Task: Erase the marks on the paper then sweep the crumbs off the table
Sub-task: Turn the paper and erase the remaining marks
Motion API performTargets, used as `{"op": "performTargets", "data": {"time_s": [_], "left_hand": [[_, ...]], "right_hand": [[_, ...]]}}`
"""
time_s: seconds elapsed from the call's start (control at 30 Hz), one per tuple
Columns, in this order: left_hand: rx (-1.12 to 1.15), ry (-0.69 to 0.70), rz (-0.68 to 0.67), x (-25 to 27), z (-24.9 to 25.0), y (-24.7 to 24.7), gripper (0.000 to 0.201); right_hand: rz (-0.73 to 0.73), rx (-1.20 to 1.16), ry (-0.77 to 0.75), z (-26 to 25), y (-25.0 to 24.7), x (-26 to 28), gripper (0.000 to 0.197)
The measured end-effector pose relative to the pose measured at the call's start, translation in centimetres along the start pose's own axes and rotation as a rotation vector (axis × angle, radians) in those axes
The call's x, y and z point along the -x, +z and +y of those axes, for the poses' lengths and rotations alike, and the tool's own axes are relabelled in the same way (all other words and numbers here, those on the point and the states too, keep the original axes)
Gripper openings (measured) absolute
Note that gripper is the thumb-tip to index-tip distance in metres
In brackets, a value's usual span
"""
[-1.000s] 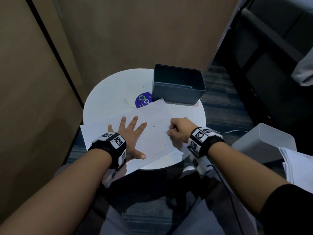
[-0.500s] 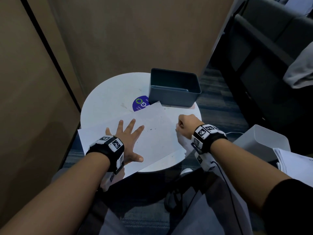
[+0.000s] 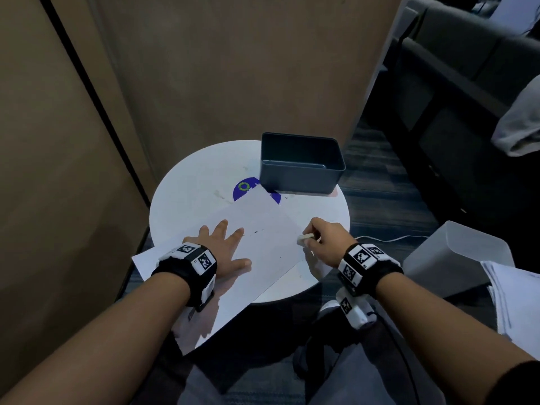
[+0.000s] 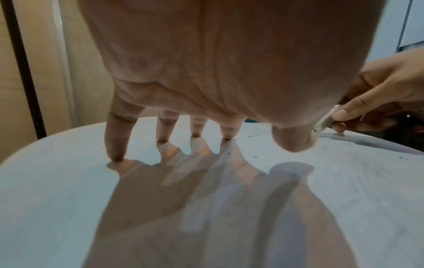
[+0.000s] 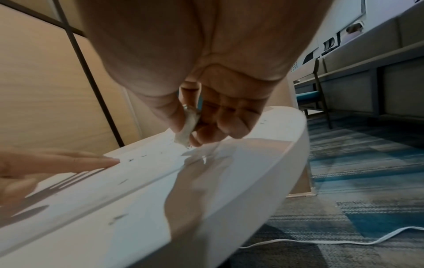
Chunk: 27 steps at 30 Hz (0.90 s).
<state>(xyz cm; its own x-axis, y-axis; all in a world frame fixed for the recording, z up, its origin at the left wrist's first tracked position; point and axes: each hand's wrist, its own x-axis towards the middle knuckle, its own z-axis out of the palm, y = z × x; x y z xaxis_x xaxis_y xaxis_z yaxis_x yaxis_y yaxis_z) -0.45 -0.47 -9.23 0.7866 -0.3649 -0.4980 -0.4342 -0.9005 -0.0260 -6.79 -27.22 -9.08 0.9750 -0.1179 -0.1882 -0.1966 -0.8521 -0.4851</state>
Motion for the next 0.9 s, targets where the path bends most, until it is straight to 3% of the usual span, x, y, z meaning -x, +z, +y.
{"op": "performTargets", "data": {"time_s": [0.2, 0.4, 0.63, 0.73, 0.83, 0.9], "left_hand": [[-0.017, -0.098, 0.024, 1.8, -1.6, -0.5, 0.070], [0.029, -0.092, 0.018, 2.4, -2.8, -1.3, 0.049], [0.015, -0.087, 0.121, 0.5, -2.8, -2.5, 0.052], [0.083, 0.011, 0.193, -0.9, -2.4, -3.0, 0.065], [0.100, 0.132, 0.085, -1.8, -2.4, -2.9, 0.092], [0.044, 0.139, 0.057, -2.1, -2.9, -2.7, 0.097]], "right_hand": [[0.046, -0.090, -0.024, -1.5, 1.2, 0.4, 0.015], [0.081, -0.143, -0.019, -2.0, 1.7, 0.8, 0.010], [0.065, -0.208, -0.019, -2.2, 1.4, 0.1, 0.015], [0.073, -0.249, -0.024, -3.0, 0.5, -1.1, 0.017], [0.088, -0.213, -0.055, -3.9, -0.1, -2.6, 0.008], [0.079, -0.155, -0.084, -4.1, -0.3, -3.5, 0.008]]}}
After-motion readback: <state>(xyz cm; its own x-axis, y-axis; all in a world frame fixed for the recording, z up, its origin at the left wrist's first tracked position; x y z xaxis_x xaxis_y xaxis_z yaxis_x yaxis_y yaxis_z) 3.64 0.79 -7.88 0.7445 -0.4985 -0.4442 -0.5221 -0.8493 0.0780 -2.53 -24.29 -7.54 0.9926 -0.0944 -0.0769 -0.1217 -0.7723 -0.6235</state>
